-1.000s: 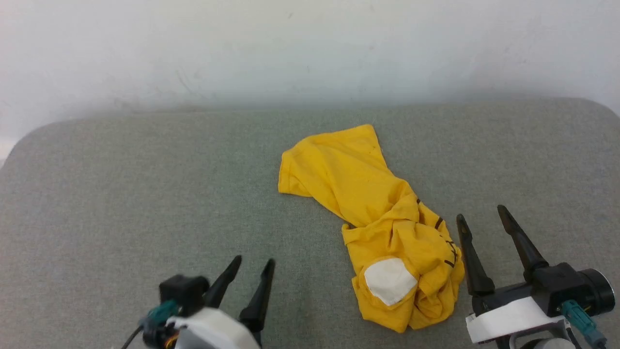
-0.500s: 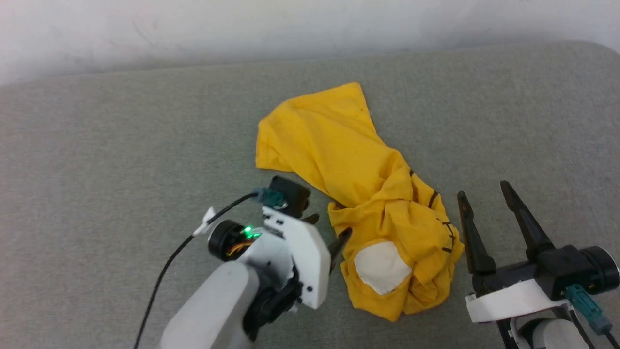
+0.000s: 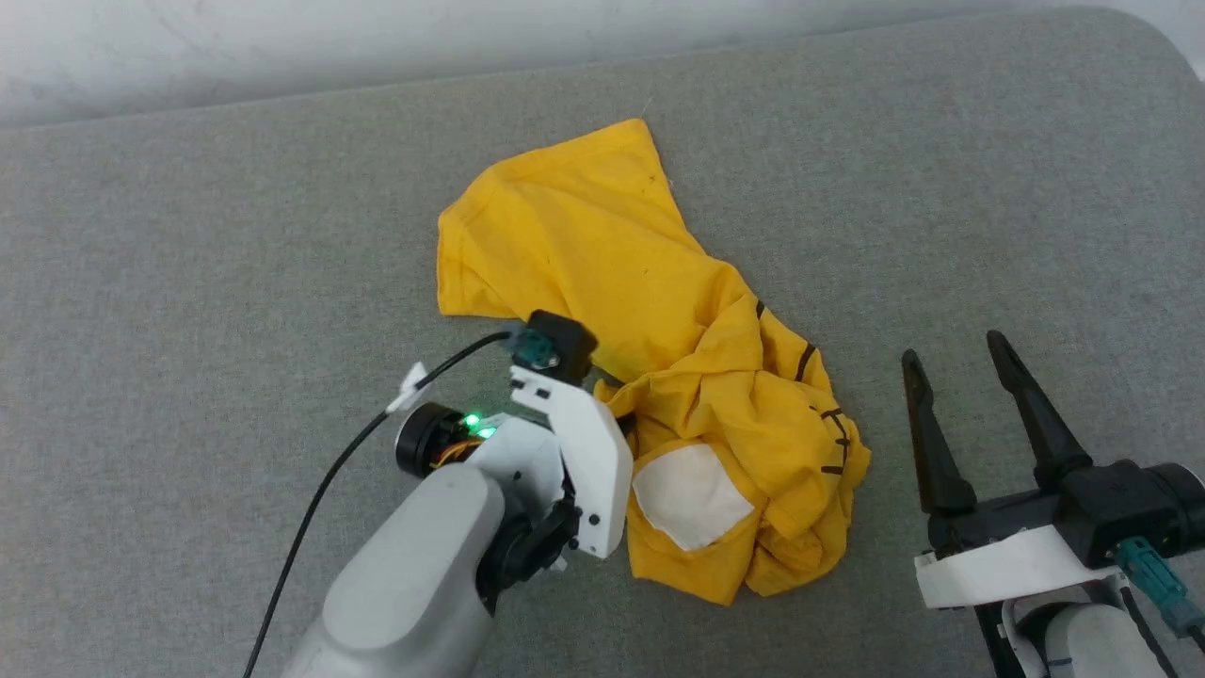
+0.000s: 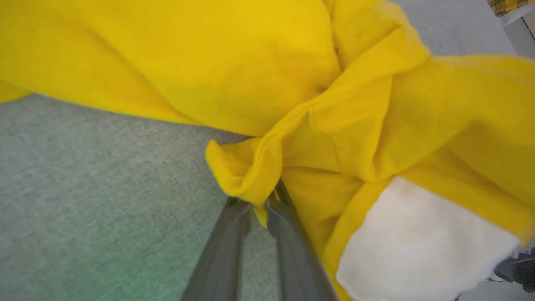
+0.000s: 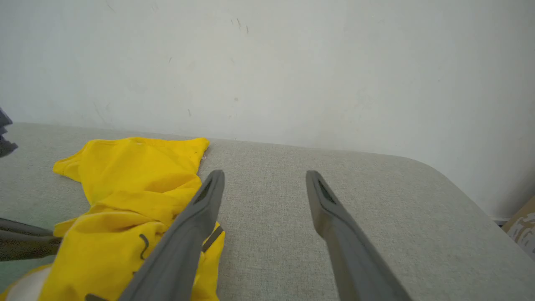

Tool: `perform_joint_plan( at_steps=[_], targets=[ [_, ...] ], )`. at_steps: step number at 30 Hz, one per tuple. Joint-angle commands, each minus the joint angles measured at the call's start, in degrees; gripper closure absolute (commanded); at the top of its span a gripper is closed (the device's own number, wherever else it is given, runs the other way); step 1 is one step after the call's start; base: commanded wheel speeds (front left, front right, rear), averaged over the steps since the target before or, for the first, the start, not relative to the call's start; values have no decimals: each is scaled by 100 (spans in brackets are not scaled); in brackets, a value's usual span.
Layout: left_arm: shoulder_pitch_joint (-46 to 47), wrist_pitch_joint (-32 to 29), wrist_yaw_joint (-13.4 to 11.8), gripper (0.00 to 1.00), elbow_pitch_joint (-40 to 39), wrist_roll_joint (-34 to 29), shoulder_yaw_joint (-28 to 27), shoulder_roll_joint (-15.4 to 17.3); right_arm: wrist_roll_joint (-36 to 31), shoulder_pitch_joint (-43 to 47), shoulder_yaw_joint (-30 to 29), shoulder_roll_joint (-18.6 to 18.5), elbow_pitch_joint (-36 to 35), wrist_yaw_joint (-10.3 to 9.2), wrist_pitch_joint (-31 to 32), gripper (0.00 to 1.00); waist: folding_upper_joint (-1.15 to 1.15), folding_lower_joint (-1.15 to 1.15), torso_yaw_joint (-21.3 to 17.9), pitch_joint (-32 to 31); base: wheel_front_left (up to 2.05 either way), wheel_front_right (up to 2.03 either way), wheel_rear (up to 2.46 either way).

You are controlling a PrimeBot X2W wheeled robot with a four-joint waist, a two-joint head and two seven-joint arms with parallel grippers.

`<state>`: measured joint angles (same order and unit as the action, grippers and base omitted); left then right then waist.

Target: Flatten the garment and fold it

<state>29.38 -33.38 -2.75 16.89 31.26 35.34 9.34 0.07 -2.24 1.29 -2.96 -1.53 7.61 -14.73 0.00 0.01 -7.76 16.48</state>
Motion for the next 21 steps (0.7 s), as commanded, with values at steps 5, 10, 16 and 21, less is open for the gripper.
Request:
perform_joint_plan(
  at_steps=[5, 10, 16, 21],
  targets=[
    [-593, 922, -245, 100, -387, 200, -570, 179, -3, 81, -114, 8, 116, -12, -27, 0, 0, -1, 318, -484, 0, 0, 0],
    [-1123, 1522, -675, 100, -1183, 343, -1435, 705, -56, 194, -149, 8, 241, -12, -27, 0, 0, -1, 591, -772, 0, 0, 0],
    [-1977, 1823, -1253, 100, -1676, 536, -2407, 1227, -76, 289, -159, 8, 462, -12, 133, 0, 0, -1, 826, -841, 0, 0, 0],
    [-2391, 2029, -1430, 84, -1536, 634, -2650, 1198, -51, 332, -86, 8, 668, -12, 418, 0, 0, -1, 962, -801, 0, 0, 0]
  ],
)
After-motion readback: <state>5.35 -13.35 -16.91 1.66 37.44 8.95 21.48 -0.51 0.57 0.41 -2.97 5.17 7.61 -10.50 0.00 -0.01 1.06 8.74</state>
